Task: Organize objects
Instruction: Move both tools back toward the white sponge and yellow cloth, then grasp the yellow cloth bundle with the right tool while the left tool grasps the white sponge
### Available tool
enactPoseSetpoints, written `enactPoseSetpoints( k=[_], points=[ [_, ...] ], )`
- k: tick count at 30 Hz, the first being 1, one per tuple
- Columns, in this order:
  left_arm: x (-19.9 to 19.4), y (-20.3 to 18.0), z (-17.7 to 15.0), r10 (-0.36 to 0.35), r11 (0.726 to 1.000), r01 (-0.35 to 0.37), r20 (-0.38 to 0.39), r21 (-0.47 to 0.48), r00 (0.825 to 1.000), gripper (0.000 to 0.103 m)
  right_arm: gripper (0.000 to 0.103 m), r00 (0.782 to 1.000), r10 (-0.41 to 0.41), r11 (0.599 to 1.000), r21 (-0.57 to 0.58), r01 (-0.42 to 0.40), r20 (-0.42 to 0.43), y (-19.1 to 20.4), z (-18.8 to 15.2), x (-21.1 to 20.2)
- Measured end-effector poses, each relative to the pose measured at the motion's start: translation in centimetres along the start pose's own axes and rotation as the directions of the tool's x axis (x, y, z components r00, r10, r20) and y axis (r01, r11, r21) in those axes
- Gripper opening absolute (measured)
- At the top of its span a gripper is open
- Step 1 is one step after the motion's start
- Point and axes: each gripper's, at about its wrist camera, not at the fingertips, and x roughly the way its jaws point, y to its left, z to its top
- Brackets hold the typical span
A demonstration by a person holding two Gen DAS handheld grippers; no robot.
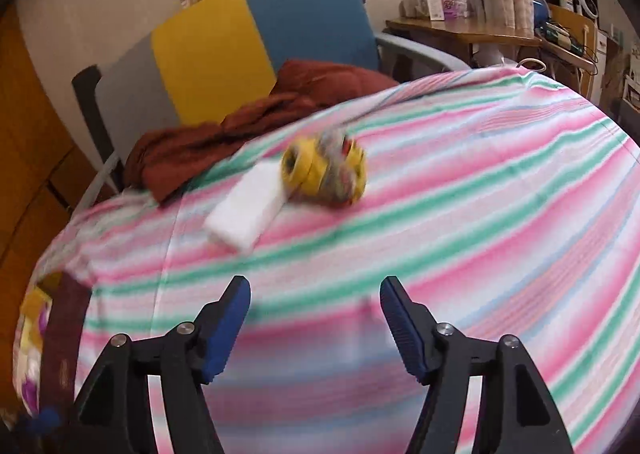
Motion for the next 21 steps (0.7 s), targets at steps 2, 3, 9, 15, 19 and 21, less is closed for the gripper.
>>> enactPoseSetpoints(
  k=[2,3,9,15,19,21],
  points=[
    [-0.1,0.0,0.1,0.007,1.000,-0.007,0.004,-0.001,1.000,0.103,0.070,1.000,-0.003,1.000,0.023,0.003,0.019,-0.2,2.6,1.6],
    [-0.2,0.1,0.1,0.016,1.000,-0.016,0.011,-0.001,1.000,0.103,0.070,1.000,-0.007,1.000,0.027,0.007,0.027,-0.2,3.5,2.1],
    [-0.9,1.1,0.7,0.057,0.998,-0.057,0.036,-0.015,0.998,0.103,0.070,0.999,-0.048,0.998,0.046,0.048,-0.004,-0.3,6.4,6.6],
    [-0.3,1.7,2.3,0.076,0.996,-0.073,0.056,-0.041,0.996,0.103,0.050,1.000,0.000,1.000,0.012,0.000,0.014,-1.0,5.0,7.7],
    [1.3,0.7,4.2,0.074,0.997,-0.073,0.066,-0.019,0.995,0.103,0.042,0.999,-0.019,0.999,-0.040,0.021,0.044,-1.3,4.1,5.7],
    [2.4,-0.1,5.5,0.074,0.997,-0.075,0.076,0.007,0.994,0.103,0.042,0.997,-0.052,0.997,-0.051,0.055,0.059,-1.9,3.2,4.3]
  ],
)
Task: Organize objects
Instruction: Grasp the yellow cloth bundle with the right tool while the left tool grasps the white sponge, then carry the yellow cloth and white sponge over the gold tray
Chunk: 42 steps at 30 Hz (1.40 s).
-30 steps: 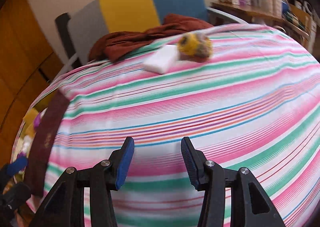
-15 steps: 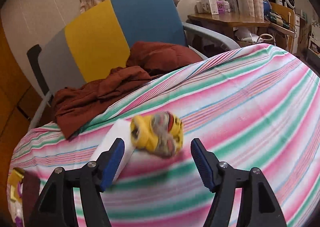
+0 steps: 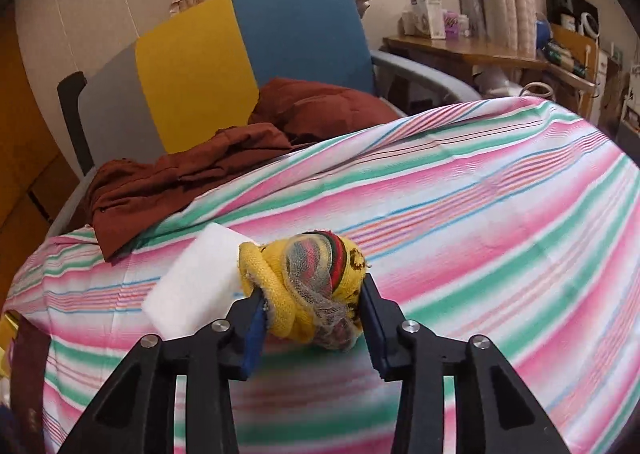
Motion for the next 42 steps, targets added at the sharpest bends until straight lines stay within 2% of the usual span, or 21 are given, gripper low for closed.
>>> enactPoseSetpoints(
  k=[2,5,10,18,23,24,25,27,30,36,42],
  points=[
    [1.4,-1.0,1.3,0.002,1.000,-0.002,0.012,0.028,1.000,0.103,0.042,0.999,-0.042,0.999,-0.012,0.042,0.000,-0.5,-0.9,-1.3],
    [5.0,-3.1,3.3,0.000,0.995,0.001,-0.017,0.101,1.000,0.103,0.042,0.994,-0.107,0.994,0.002,0.107,-0.002,-1.8,-2.3,-2.6],
    [11.5,-5.9,6.4,-0.042,0.992,0.054,-0.100,0.116,0.994,0.103,0.042,0.995,-0.101,0.994,0.039,0.100,0.026,-3.0,-3.4,-3.6],
    [17.8,-9.0,9.2,0.029,0.978,-0.003,-0.120,0.210,0.992,0.103,0.043,0.991,-0.129,0.991,0.025,0.128,0.046,-2.7,-3.6,-3.4],
    [19.4,-10.3,10.1,0.052,0.962,-0.030,-0.072,0.273,0.996,0.102,0.043,0.991,-0.126,0.992,0.032,0.124,0.050,-2.9,-3.7,-3.4],
    [19.6,-10.4,10.1,0.042,0.960,-0.022,-0.066,0.280,0.997,0.098,0.043,0.990,-0.128,0.992,0.031,0.126,0.052,-2.9,-3.8,-3.4],
    [19.8,-10.6,10.0,0.040,0.957,-0.021,-0.061,0.290,0.997,0.089,0.043,0.990,-0.129,0.991,0.029,0.128,0.053,-2.8,-3.8,-3.4],
    [20.7,-10.9,9.8,0.044,0.952,-0.011,-0.099,0.307,0.994,0.074,0.043,0.990,-0.129,0.991,0.027,0.128,0.054,-2.8,-3.8,-3.4],
    [20.8,-10.7,9.8,0.000,0.954,0.029,-0.097,0.299,0.995,0.066,0.043,0.990,-0.128,0.992,0.028,0.127,0.056,-2.8,-3.8,-3.4],
    [20.5,-10.8,9.5,-0.010,0.952,0.032,-0.073,0.305,0.997,0.060,0.043,0.989,-0.136,0.991,0.018,0.135,0.057,-2.6,-3.9,-3.3],
    [18.2,-10.5,8.7,0.008,0.951,-0.018,0.032,0.309,0.999,0.059,0.043,0.988,-0.143,0.990,0.009,0.143,0.061,-2.5,-3.9,-3.3]
  ],
)
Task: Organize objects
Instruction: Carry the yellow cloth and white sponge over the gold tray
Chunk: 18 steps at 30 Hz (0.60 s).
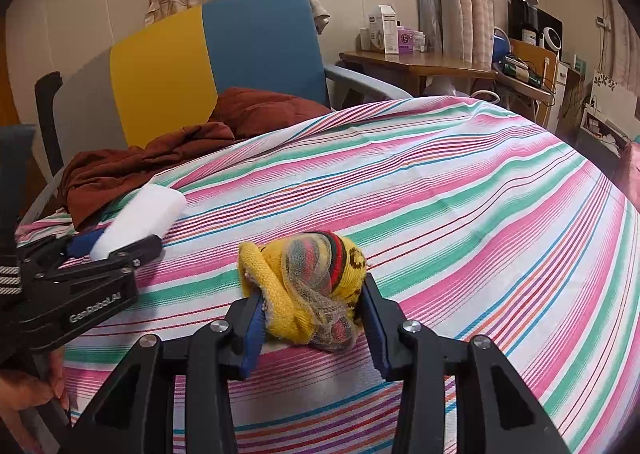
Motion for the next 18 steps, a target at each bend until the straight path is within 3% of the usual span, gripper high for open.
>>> enactPoseSetpoints(
  k=[12,18],
  points=[
    [-5.2,0.8,-2.7,0.047,0.999,-0.044,0.116,-0.031,0.992,0.059,0.043,0.999,-0.038,0.999,-0.027,0.038,0.015,0.6,0.0,-0.3],
    [-8.4,0.2,-4.9,0.030,1.000,-0.029,0.154,-0.004,0.988,0.059,0.043,0.994,-0.045,0.998,-0.027,0.048,0.104,0.6,-0.2,-2.3]
  ],
)
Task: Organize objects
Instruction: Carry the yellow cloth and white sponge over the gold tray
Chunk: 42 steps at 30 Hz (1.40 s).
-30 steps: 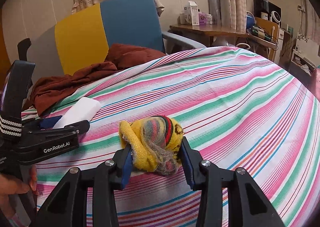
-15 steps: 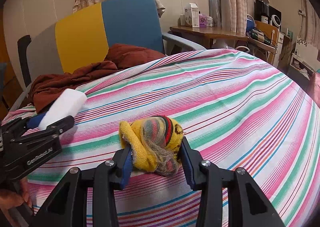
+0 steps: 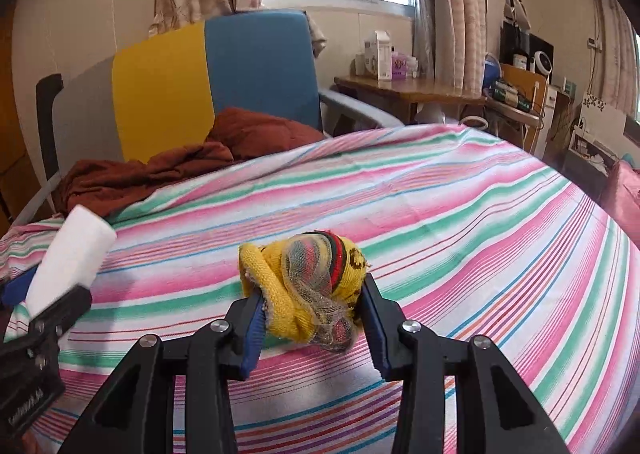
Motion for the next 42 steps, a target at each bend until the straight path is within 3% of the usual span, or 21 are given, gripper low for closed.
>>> enactPoseSetpoints(
  k=[8,20,28,38,42],
  points=[
    [-4.6,2.1,-2.7,0.002,0.997,-0.001,0.019,-0.079,1.000,0.059,0.043,0.998,0.055,0.998,-0.021,-0.055,0.022,1.0,-1.4,-4.1],
    [-13.6,5.5,-6.3,-0.022,0.984,0.029,0.045,-0.176,0.999,0.059,0.043,0.967,0.233,0.971,-0.023,-0.236,-0.104,5.6,-5.1,-9.7],
    [-18.9,8.3,-9.0,-0.021,0.970,0.033,0.051,-0.239,0.998,0.059,0.043,0.929,0.342,0.934,-0.056,-0.352,-0.144,10.8,-5.8,-12.7],
    [-22.3,16.6,-10.9,0.111,0.935,-0.097,0.023,-0.340,0.994,0.060,0.043,0.851,0.492,0.845,-0.136,-0.518,-0.186,19.8,-5.2,-15.7],
    [-21.9,20.9,-11.7,0.144,0.901,-0.145,-0.033,-0.409,0.989,0.060,0.043,0.816,0.539,0.807,-0.149,-0.572,-0.209,23.5,-4.9,-16.2]
  ],
)
